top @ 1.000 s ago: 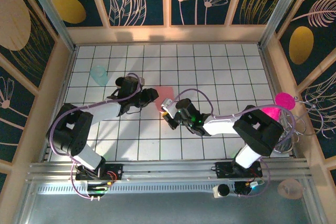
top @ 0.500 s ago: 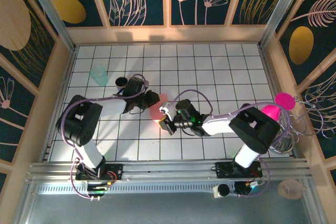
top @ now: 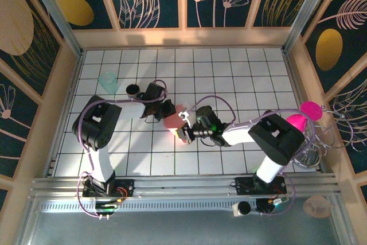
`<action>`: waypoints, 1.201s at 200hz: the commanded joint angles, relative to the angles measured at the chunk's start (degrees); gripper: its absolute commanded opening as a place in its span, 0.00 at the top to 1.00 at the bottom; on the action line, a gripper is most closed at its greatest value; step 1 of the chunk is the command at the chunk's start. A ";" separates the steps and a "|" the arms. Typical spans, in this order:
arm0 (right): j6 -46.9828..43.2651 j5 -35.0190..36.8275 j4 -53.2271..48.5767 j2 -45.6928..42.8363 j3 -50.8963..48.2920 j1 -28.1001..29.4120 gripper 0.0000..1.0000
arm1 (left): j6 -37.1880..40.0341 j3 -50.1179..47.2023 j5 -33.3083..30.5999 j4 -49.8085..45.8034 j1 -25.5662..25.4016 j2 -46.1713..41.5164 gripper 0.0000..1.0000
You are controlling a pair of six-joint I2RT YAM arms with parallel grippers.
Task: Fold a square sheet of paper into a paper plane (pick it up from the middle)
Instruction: Third fold the triangle at the center of the table.
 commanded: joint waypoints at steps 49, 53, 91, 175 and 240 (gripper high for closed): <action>5.31 8.08 -3.85 2.62 3.06 -2.21 1.00 | 4.63 0.55 -2.01 -6.78 -0.27 3.25 0.91; 5.37 8.29 -4.01 2.69 3.16 -2.30 1.00 | 4.63 0.54 -1.80 -6.78 -0.36 3.33 0.92; 6.03 8.56 -3.76 3.34 3.78 -2.74 1.00 | 4.71 2.17 0.50 -5.53 -0.32 3.83 0.92; 6.43 9.64 -5.74 5.96 5.54 -3.03 1.00 | 4.64 1.70 1.38 -4.70 -0.32 3.44 0.94; 6.24 6.70 -6.83 7.17 5.55 -3.01 1.00 | 3.79 2.55 0.91 -3.60 -0.31 -0.15 0.92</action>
